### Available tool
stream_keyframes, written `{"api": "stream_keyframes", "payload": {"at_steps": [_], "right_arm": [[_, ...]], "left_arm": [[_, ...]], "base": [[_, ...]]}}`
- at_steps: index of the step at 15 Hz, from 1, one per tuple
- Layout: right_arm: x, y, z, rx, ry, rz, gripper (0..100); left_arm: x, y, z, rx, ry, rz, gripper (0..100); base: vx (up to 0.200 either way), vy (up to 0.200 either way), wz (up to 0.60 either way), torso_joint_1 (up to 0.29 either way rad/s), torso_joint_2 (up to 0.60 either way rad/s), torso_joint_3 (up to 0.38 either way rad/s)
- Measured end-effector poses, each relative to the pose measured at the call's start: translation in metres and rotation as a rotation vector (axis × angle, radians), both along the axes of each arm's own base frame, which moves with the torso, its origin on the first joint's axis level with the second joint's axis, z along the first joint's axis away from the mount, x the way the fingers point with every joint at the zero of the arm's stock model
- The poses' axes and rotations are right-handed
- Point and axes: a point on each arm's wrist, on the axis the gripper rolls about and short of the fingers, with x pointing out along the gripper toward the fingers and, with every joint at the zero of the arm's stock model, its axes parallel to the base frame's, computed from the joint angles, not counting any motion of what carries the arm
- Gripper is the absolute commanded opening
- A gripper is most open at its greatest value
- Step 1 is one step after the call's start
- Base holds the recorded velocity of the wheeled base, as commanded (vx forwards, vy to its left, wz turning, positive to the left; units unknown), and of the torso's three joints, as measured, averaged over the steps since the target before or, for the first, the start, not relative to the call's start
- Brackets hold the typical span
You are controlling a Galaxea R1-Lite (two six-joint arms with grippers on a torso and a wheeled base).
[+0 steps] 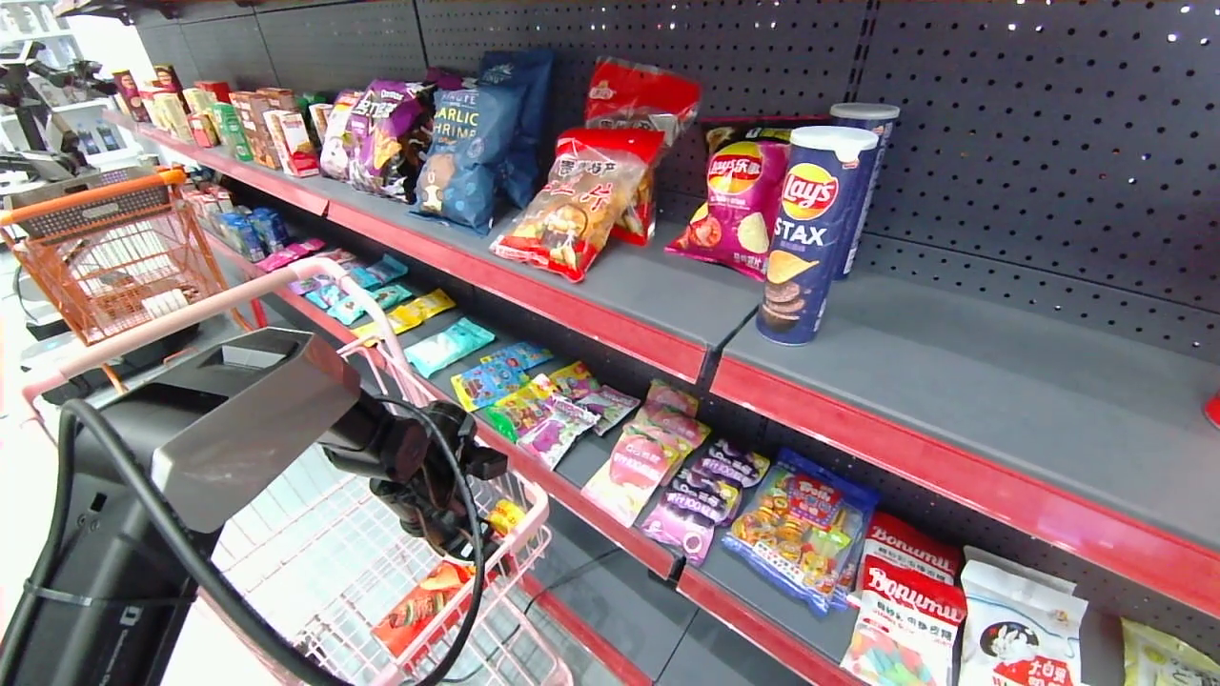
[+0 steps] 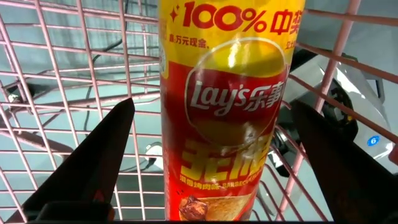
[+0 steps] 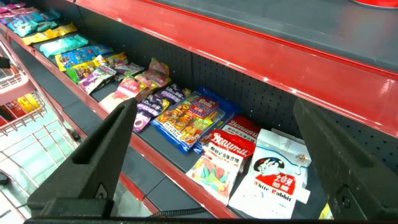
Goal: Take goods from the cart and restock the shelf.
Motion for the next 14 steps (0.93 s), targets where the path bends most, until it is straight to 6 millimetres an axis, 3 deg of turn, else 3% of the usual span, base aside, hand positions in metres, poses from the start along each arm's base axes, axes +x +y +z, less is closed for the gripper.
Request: {"api": "stream_keyframes", "payload": {"at_steps": [9,10,14], "right_arm": [[0.0,0.0,0.0,0.0,0.0,0.0,100],[0.0,0.0,0.0,0.0,0.0,0.0,100],[0.0,0.0,0.0,0.0,0.0,0.0,100]], "left_arm": [[0.0002,-0.0019,0.0005,0.0,0.002,-0.005,100],[0.0003,-0.002,0.0008,-0.001,0.005,-0.004,0],[-0.0011,-0.0018,0.0011,-0.004,0.047,-0.004,0]], "base": [[0.0,0.0,0.0,0.0,0.0,0.0],[0.0,0.0,0.0,0.0,0.0,0.0],[0.0,0.0,0.0,0.0,0.0,0.0]]}}
